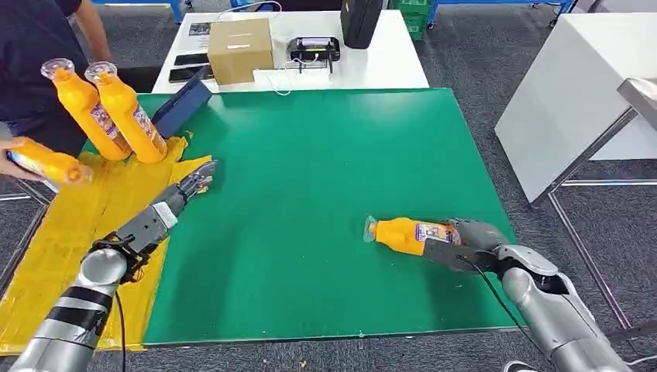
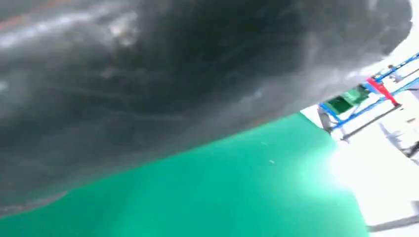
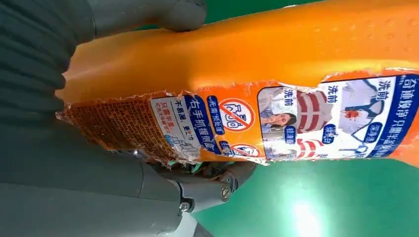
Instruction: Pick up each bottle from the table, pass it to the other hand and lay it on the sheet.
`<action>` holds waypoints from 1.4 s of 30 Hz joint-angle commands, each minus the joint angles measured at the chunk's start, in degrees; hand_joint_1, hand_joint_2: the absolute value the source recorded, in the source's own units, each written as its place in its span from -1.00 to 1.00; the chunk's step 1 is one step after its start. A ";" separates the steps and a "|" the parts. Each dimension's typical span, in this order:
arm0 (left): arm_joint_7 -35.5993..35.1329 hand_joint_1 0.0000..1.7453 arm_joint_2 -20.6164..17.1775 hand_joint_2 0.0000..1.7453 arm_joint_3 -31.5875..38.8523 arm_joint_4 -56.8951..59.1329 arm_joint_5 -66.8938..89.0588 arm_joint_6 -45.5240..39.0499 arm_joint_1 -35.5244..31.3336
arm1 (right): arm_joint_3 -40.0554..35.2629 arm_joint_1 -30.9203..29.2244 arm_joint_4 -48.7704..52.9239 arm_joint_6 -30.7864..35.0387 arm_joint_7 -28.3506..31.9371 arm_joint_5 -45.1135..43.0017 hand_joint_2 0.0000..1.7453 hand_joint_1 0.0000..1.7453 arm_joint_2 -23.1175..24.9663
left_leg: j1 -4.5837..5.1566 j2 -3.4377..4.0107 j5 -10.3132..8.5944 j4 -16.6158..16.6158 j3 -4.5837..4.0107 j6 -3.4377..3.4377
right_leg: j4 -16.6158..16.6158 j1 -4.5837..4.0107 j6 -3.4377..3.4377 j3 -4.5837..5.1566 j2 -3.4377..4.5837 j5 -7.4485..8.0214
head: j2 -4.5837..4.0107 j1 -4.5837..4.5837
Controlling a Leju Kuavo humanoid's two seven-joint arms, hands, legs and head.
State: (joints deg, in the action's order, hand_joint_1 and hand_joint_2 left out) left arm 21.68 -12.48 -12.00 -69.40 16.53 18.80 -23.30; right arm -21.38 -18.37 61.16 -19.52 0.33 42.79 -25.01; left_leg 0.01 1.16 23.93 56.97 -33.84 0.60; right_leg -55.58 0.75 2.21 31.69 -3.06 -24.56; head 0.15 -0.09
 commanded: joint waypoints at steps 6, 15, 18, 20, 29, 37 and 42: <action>-17.40 -1.00 11.61 -1.00 9.87 -20.04 -38.28 4.41 14.37 | 10.60 13.26 27.06 14.02 -4.49 -25.19 1.00 1.00 21.37 | -0.11 0.23 0.08 -0.13 0.17 -0.10 | 0.15 -0.10 -0.13 -0.20 0.49 0.03 | 0.00 -0.02; -19.63 -1.00 13.66 1.00 3.27 -22.85 -40.05 -1.03 16.35 | 1.74 15.50 38.00 19.91 -3.03 -26.84 1.00 1.00 22.47 | -0.15 -0.03 0.10 0.01 -0.47 -0.14 | -0.12 -0.14 -0.10 0.43 0.14 -0.15 | 0.00 0.04; -17.44 -1.00 14.81 1.00 0.34 -24.96 -34.90 -1.50 17.46 | -1.78 15.59 39.48 19.51 -2.10 -26.62 1.00 1.00 24.13 | -0.11 0.09 0.08 0.02 -0.59 -0.11 | -0.16 -0.10 -0.09 0.54 0.23 -0.10 | 0.00 -0.02; -17.39 -1.00 15.31 1.00 -1.36 -25.28 -34.68 -1.18 17.49 | -3.82 14.19 38.67 19.88 -2.90 -24.17 1.00 1.00 23.84 | -0.08 0.09 0.10 0.00 -0.58 -0.11 | -0.14 -0.09 -0.10 0.51 0.28 -0.10 | 0.00 0.00; -17.04 -1.00 15.58 1.00 -4.22 -25.08 -33.29 -0.43 17.00 | -5.77 11.97 35.57 18.83 -3.40 -24.90 1.00 1.00 24.17 | -0.01 -0.01 0.10 -0.01 -0.47 -0.13 | -0.12 -0.01 -0.13 0.40 0.30 -0.10 | 0.00 0.02; -14.74 -1.00 15.05 1.00 -9.53 -29.38 -30.70 0.07 18.90 | -15.71 11.11 35.80 15.03 -2.01 -23.97 1.00 1.00 21.26 | -0.01 0.04 0.11 -0.03 -0.46 -0.10 | -0.08 -0.01 -0.09 0.39 0.30 -0.09 | 0.00 0.02; -13.95 -1.00 14.50 1.00 -10.37 -30.07 -30.55 0.87 19.06 | -18.00 10.86 37.59 14.58 -1.79 -23.89 1.00 1.00 20.15 | 0.00 0.01 0.10 -0.03 -0.48 -0.10 | -0.09 -0.01 -0.10 0.41 0.26 -0.09 | 0.00 0.02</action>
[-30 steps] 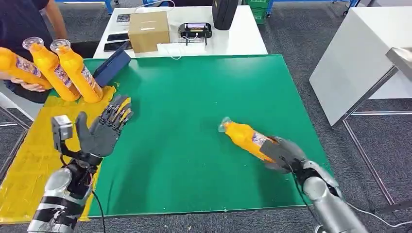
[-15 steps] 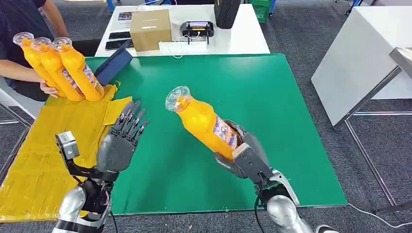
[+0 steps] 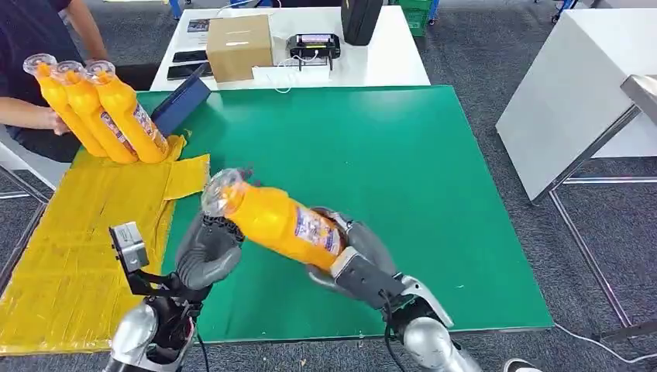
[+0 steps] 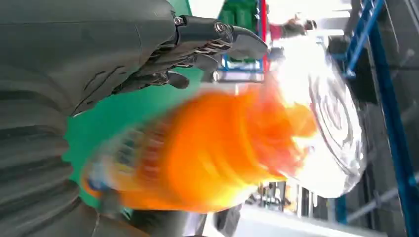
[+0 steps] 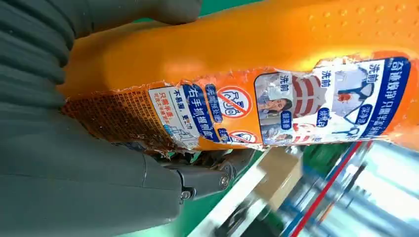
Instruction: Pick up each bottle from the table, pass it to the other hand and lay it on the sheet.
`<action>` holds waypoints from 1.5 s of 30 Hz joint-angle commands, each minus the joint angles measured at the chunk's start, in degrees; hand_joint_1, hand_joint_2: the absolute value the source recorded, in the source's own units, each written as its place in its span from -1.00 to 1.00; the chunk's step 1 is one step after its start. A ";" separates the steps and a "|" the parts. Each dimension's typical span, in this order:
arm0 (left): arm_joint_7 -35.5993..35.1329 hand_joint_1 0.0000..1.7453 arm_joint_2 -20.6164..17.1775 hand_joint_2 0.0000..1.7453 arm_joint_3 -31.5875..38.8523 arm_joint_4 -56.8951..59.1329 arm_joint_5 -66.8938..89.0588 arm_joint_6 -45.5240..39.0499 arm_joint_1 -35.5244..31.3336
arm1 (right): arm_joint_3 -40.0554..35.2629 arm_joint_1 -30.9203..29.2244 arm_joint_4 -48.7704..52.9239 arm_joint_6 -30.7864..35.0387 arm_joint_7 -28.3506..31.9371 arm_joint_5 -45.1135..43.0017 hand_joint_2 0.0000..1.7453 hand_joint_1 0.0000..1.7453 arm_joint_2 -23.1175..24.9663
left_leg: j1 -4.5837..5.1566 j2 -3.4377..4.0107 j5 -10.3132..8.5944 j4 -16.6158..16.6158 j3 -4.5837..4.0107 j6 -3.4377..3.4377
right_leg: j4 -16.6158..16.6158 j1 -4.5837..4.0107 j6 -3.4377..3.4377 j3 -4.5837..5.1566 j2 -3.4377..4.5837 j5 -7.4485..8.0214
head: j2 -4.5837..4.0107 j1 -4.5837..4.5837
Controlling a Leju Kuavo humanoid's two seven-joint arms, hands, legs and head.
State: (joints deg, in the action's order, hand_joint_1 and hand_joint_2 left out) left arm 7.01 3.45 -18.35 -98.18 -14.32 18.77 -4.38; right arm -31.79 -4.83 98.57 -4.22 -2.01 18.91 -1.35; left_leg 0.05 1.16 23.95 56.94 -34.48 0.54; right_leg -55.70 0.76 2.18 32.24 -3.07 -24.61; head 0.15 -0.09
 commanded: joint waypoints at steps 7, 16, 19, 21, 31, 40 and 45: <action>1.63 -1.00 -2.29 1.00 -4.54 -1.36 -0.93 2.97 -0.20 | -9.42 -3.08 1.17 -2.37 1.08 -1.89 1.00 1.00 -4.43 | -0.02 0.00 0.03 0.00 0.07 -0.03 | 0.01 0.00 -0.05 -0.06 0.20 -0.01 | 0.00 0.00; 4.05 -1.00 -4.51 1.00 -7.46 -1.42 0.85 7.00 -0.83 | -11.08 -3.56 1.96 -3.11 1.71 -2.56 1.00 1.00 -4.55 | -0.01 -0.02 0.02 -0.02 0.08 -0.02 | 0.02 0.00 -0.05 -0.07 0.16 -0.02 | 0.00 0.02; 4.42 -1.00 -5.05 1.00 -7.96 -0.98 1.30 7.88 -1.16 | -11.19 -3.72 2.24 -3.23 1.82 -2.70 1.00 1.00 -4.56 | -0.02 -0.02 0.02 -0.01 0.08 -0.02 | 0.02 0.00 -0.05 -0.06 0.16 -0.01 | 0.00 0.02; 5.74 -1.00 -5.88 1.00 -8.74 -0.48 4.08 8.88 -1.65 | -11.38 -3.82 2.78 -3.54 2.08 -3.18 1.00 1.00 -4.48 | -0.03 -0.03 0.03 0.00 0.12 -0.03 | 0.01 -0.01 -0.07 -0.10 0.22 -0.02 | 0.00 0.00; 10.03 0.18 -6.79 1.00 -8.73 0.87 7.01 10.84 -3.03 | -13.29 -4.14 2.23 -5.13 2.35 -4.54 1.00 1.00 -5.22 | -0.05 -0.07 0.05 -0.01 0.18 -0.04 | 0.05 -0.02 -0.08 -0.18 0.23 -0.04 | 0.00 0.02; 10.67 1.00 -7.07 1.00 -7.91 1.45 6.75 11.87 -3.55 | -14.15 -4.10 2.58 -5.77 2.53 -5.27 1.00 1.00 -5.61 | -0.05 -0.06 0.06 -0.01 0.23 -0.05 | 0.04 -0.02 -0.10 -0.22 0.29 -0.05 | 0.00 0.02; 10.67 1.00 -7.07 1.00 -7.91 1.45 6.75 11.87 -3.55 | -14.15 -4.10 2.58 -5.77 2.53 -5.27 1.00 1.00 -5.61 | -0.03 -0.03 0.03 -0.01 0.13 -0.03 | 0.03 0.00 -0.06 -0.12 0.20 -0.02 | 0.00 0.00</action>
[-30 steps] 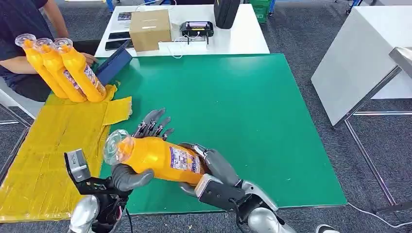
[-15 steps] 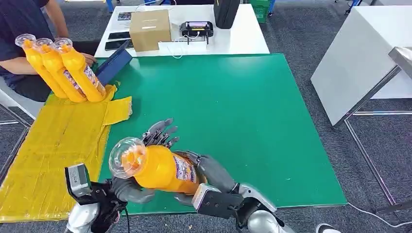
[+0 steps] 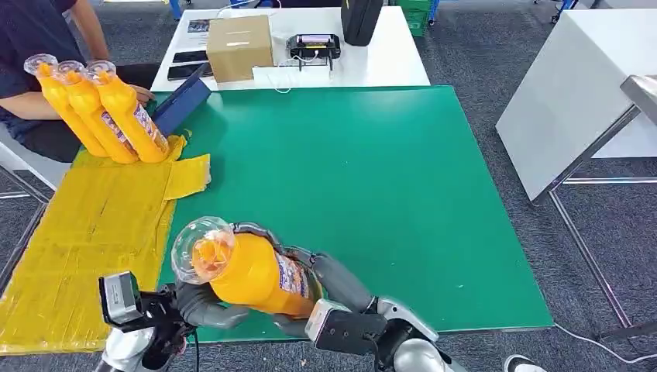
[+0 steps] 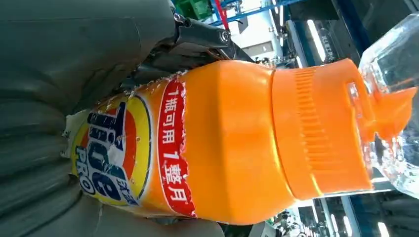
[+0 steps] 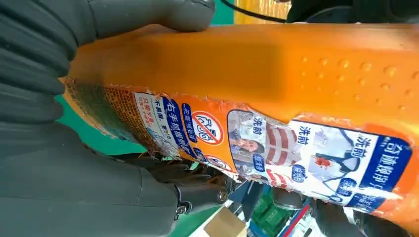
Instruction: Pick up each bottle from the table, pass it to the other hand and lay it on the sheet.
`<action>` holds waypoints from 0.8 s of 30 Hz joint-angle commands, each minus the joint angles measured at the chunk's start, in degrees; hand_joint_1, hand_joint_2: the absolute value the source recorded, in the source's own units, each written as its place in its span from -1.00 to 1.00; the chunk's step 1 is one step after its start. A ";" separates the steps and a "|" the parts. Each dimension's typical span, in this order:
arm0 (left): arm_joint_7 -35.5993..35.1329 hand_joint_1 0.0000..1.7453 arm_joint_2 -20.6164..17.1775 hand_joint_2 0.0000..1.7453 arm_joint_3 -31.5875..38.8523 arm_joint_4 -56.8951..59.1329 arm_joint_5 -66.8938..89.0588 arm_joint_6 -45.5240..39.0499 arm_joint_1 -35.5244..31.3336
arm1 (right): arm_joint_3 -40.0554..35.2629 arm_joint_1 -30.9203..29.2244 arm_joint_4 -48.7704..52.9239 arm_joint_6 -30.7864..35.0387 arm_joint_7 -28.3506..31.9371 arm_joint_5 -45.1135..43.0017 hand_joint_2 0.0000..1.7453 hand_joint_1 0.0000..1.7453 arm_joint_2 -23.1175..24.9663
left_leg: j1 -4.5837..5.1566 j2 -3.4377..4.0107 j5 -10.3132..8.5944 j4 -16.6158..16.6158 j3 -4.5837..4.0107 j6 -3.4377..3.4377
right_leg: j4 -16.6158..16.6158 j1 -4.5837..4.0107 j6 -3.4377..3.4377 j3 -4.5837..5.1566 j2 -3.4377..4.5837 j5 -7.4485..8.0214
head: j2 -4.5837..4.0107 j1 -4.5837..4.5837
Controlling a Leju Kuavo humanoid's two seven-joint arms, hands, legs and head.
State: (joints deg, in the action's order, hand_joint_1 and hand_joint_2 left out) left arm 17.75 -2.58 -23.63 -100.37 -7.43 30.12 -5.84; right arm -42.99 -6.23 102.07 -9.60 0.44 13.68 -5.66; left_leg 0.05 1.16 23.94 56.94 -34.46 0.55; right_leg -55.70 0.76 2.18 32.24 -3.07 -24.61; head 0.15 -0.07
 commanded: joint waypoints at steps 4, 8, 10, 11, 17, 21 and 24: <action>0.13 1.00 -1.20 1.00 -2.49 3.69 0.18 0.54 -2.07 | -3.12 -2.63 -0.99 -0.58 0.11 -0.21 1.00 1.00 -1.60 | -0.06 -0.06 0.08 -0.01 0.21 -0.06 | 0.04 -0.02 -0.09 -0.22 0.28 -0.05 | 0.00 0.00; -0.31 1.00 -1.24 1.00 -1.55 4.01 2.20 -1.29 -2.38 | -2.06 -1.14 -0.35 0.75 -0.36 0.45 1.00 0.56 -2.02 | -0.02 -0.06 0.03 -0.03 0.14 -0.03 | 0.04 0.00 -0.06 -0.15 0.16 -0.03 | 0.00 0.00; -0.20 1.00 -1.92 1.00 -0.68 4.67 6.54 -4.21 -3.46 | -0.95 0.26 0.99 2.10 -0.86 2.31 1.00 -1.00 -2.82 | -0.05 -0.11 0.06 -0.02 0.18 -0.05 | 0.05 -0.02 -0.08 -0.21 0.18 -0.05 | 0.00 0.00; -0.60 1.00 -2.61 1.00 0.32 5.69 9.53 -6.16 -4.53 | 0.36 1.87 2.54 3.30 -0.70 3.55 1.00 -1.00 -3.61 | -0.02 -0.11 0.01 -0.03 0.09 -0.03 | 0.04 0.00 -0.05 -0.11 0.07 -0.03 | 0.00 -0.02; 0.07 1.00 -6.74 1.00 4.62 12.63 20.35 -10.83 -9.66 | 6.38 8.94 9.94 5.81 0.15 5.78 -1.00 -1.00 -7.53 | 0.00 -0.26 -0.02 -0.02 0.05 -0.03 | 0.01 0.02 -0.05 -0.09 -0.09 -0.05 | 0.00 -0.02; -2.09 1.00 -8.65 1.00 4.76 14.00 28.55 -15.82 -10.55 | 7.84 10.26 11.35 7.08 0.49 6.98 -1.00 -1.00 -8.48 | -0.05 0.01 0.02 0.00 0.08 -0.05 | 0.03 -0.04 -0.08 -0.07 0.13 0.00 | 0.00 0.02; -2.64 1.00 -14.84 1.00 4.65 21.77 44.04 -22.38 -15.12 | 14.65 14.36 16.02 8.17 3.22 5.66 -1.00 -1.00 -12.62 | -0.02 -0.13 0.00 0.00 0.10 -0.03 | 0.00 0.01 -0.05 -0.09 -0.03 -0.05 | 0.00 -0.02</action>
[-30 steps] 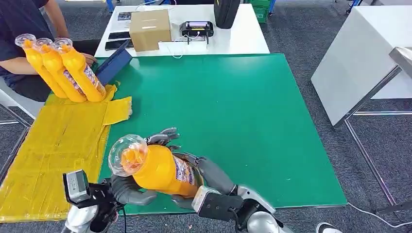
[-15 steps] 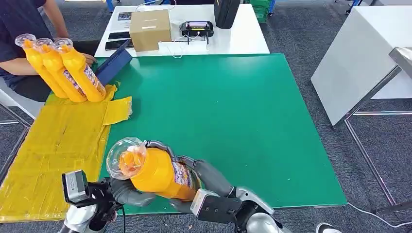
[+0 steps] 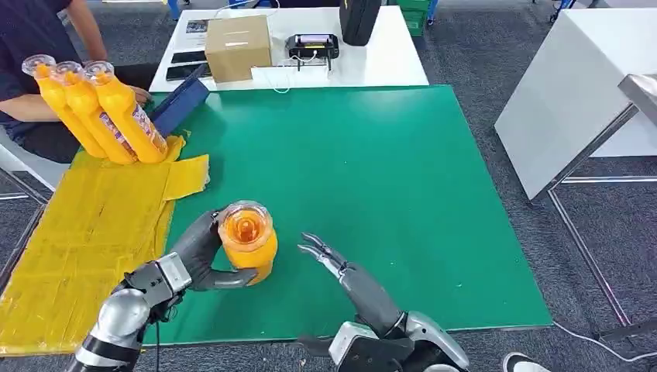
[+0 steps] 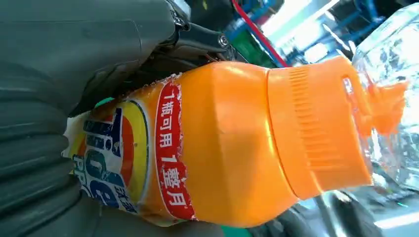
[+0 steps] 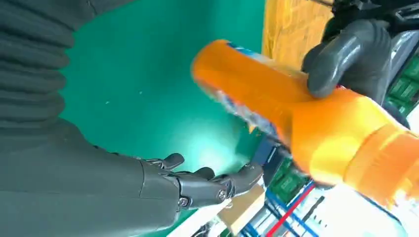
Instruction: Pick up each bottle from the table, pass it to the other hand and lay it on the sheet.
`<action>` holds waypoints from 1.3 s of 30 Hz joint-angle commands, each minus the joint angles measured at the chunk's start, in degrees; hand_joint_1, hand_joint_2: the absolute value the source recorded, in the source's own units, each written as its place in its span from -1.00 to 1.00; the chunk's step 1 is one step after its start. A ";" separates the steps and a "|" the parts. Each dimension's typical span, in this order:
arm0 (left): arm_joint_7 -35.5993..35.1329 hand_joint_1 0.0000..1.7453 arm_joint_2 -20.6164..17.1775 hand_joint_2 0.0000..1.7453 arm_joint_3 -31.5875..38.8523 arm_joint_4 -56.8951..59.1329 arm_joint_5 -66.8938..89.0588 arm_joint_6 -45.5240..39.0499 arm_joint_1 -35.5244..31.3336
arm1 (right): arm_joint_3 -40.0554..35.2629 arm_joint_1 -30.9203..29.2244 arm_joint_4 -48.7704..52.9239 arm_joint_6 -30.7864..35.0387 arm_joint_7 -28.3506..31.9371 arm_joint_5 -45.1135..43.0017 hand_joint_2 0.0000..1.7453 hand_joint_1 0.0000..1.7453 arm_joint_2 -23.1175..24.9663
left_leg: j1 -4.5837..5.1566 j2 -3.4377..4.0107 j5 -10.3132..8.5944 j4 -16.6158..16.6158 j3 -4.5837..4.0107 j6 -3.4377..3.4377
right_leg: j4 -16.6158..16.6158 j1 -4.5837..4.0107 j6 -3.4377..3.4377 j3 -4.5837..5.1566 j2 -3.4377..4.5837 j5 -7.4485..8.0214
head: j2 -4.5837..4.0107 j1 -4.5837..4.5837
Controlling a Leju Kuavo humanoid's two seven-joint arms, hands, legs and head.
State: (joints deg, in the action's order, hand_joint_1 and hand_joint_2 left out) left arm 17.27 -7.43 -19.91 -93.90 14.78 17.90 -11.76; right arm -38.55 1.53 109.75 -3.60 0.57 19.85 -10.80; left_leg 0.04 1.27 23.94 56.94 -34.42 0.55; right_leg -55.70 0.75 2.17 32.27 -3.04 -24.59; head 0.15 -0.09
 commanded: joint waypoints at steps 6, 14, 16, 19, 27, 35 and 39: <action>-1.16 1.00 -17.41 1.00 -3.02 35.55 43.84 -15.92 -19.01 | 19.58 9.73 11.09 -2.11 7.00 -4.32 -1.00 -1.00 -10.43 | -0.04 -0.34 -0.01 0.02 0.10 -0.06 | -0.02 -0.01 -0.08 -0.15 -0.03 -0.06 | 0.00 0.02; -3.05 1.00 -18.73 1.00 -10.56 45.38 52.58 -16.20 -24.37 | 17.43 7.99 9.84 -3.58 6.90 -3.85 -1.00 -1.00 -10.76 | -0.08 -0.05 0.04 -0.01 0.22 -0.05 | 0.03 -0.04 -0.09 -0.21 0.23 -0.06 | 0.00 -0.02; -3.06 1.00 -18.33 1.00 -11.40 47.32 52.73 -15.04 -25.30 | 16.95 7.90 9.73 -3.49 6.78 -3.65 -1.00 -1.00 -10.87 | -0.02 0.04 -0.01 -0.02 0.09 -0.02 | 0.00 0.00 -0.04 -0.08 0.14 -0.01 | 0.00 0.00; -2.29 1.00 -18.21 1.00 -12.19 49.11 51.92 -14.10 -25.98 | 16.68 7.88 9.60 -3.29 6.71 -3.59 -1.00 -1.00 -11.05 | -0.04 0.00 0.00 0.00 0.08 -0.03 | 0.00 -0.01 -0.06 -0.11 0.16 -0.02 | 0.00 0.00; -2.29 1.00 -18.21 1.00 -12.19 49.11 51.92 -14.10 -25.98 | 16.68 7.88 9.60 -3.29 6.71 -3.59 -1.00 -1.00 -11.05 | -0.06 -0.04 0.03 0.04 0.09 -0.05 | -0.02 -0.03 -0.09 -0.14 0.21 -0.05 | 0.00 0.00; 3.05 -1.00 -17.29 -1.00 -11.66 48.75 43.62 -13.02 -24.05 | 17.36 7.71 8.72 -3.33 6.63 -3.96 -1.00 -1.00 -10.75 | -0.06 -0.01 0.03 0.01 0.11 -0.04 | 0.01 -0.03 -0.07 -0.16 0.23 -0.03 | 0.00 0.02; 4.05 -1.00 -15.89 -1.00 -6.74 42.26 36.62 -13.77 -19.50 | 17.62 8.14 7.92 -3.05 6.12 -3.73 -1.00 -1.00 -9.42 | -0.03 0.05 0.01 -0.05 0.12 -0.02 | 0.05 -0.01 -0.05 -0.15 0.23 -0.01 | 0.00 -0.02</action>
State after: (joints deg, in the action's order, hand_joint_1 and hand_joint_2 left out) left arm 19.65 -26.21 -29.90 -48.39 59.04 4.55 -34.10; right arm -21.86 10.25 120.17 -6.69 7.37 16.06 -22.01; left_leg 0.05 1.40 23.92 56.94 -34.43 0.55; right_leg -55.72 0.76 2.16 32.28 -2.95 -24.58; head 0.15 -0.11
